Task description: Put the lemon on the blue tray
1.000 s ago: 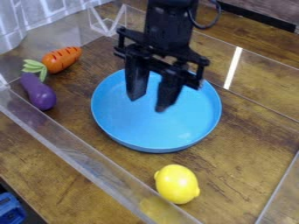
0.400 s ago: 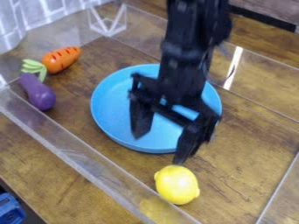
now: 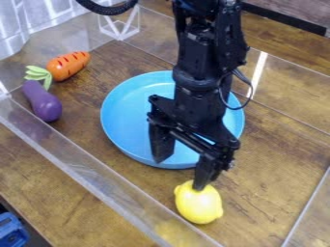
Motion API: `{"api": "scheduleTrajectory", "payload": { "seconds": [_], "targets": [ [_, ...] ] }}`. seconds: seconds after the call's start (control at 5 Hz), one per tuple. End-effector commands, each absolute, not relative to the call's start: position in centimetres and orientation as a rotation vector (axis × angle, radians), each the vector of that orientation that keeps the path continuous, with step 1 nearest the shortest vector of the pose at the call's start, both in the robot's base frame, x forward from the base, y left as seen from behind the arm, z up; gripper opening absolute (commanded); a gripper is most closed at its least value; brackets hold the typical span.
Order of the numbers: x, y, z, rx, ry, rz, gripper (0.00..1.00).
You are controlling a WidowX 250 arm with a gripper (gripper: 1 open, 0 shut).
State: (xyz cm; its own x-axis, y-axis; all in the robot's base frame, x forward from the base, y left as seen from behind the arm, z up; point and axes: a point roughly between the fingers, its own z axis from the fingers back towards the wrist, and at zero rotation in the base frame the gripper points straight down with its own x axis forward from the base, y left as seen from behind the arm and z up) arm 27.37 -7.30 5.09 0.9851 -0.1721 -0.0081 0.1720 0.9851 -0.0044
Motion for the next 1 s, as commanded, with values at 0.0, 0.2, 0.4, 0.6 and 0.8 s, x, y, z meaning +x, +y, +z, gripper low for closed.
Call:
{"api": "scheduleTrajectory", "payload": {
  "seconds": [0.0, 0.2, 0.4, 0.6, 0.8],
  "targets": [
    [26.7, -7.6, 2.7, 0.008, 0.054, -0.217, 1.0],
    [26.9, -8.0, 1.8, 0.005, 0.056, -0.179, 1.0],
    [27.0, -8.5, 1.8, 0.0, 0.062, -0.136, 1.0],
    [27.5, -9.0, 1.8, -0.007, 0.052, -0.089, 1.0],
    [27.3, -9.4, 1.8, -0.016, 0.045, -0.1, 1.0]
  ]
}}
